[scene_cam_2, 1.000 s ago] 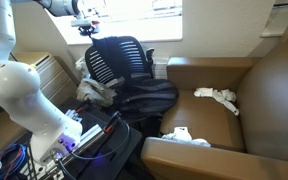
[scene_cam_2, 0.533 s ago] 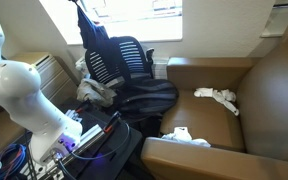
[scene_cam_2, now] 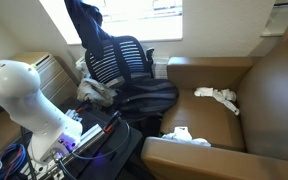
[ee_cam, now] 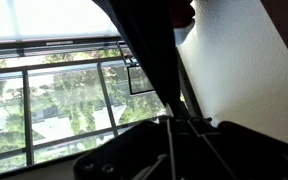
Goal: Remove the black item of clothing from the backrest of the black chair and place it on the sofa
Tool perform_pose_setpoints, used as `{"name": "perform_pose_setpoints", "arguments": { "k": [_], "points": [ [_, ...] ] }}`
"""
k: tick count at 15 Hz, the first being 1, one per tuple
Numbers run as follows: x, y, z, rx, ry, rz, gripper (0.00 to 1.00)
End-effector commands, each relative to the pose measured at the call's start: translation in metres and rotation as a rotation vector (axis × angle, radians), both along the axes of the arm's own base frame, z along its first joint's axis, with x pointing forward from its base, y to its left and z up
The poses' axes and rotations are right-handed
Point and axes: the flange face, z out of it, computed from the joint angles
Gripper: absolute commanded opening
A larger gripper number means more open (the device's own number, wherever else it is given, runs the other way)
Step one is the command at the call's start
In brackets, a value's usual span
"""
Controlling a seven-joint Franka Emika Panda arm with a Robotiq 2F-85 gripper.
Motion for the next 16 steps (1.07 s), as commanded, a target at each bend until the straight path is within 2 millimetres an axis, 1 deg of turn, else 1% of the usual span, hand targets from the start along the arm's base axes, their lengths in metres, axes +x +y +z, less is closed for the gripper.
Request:
{"name": "perform_pose_setpoints", "arguments": {
  "k": [1, 2, 3, 5, 6, 9, 10, 11, 12, 13, 14, 15, 16],
  "points": [
    [0.005, 0.001, -0.007, -0.006, 0.009, -0.002, 0.0],
    [0.013, -0.024, 0.005, -0.009, -0.066, -0.068, 0.0],
    [0.019, -0.056, 0.03, 0.006, -0.102, -0.118, 0.0],
    [0.022, -0.093, 0.054, 0.066, -0.129, -0.209, 0.0],
    [0.025, -0.118, 0.068, 0.091, -0.141, -0.263, 0.0],
    [0.019, -0.197, 0.12, 0.16, -0.18, -0.433, 0.0],
    [-0.008, -0.157, 0.13, 0.173, -0.207, -0.258, 0.0],
    [-0.017, -0.169, 0.149, 0.203, -0.214, -0.264, 0.0],
    [-0.026, -0.17, 0.169, 0.223, -0.217, -0.22, 0.0],
    [-0.04, -0.17, 0.188, 0.245, -0.217, -0.17, 0.0],
    [-0.042, -0.234, 0.187, 0.251, -0.242, -0.381, 0.0],
    [-0.05, -0.242, 0.198, 0.266, -0.258, -0.383, 0.0],
    [-0.036, -0.196, 0.191, 0.264, -0.237, -0.291, 0.01]
  ]
}}
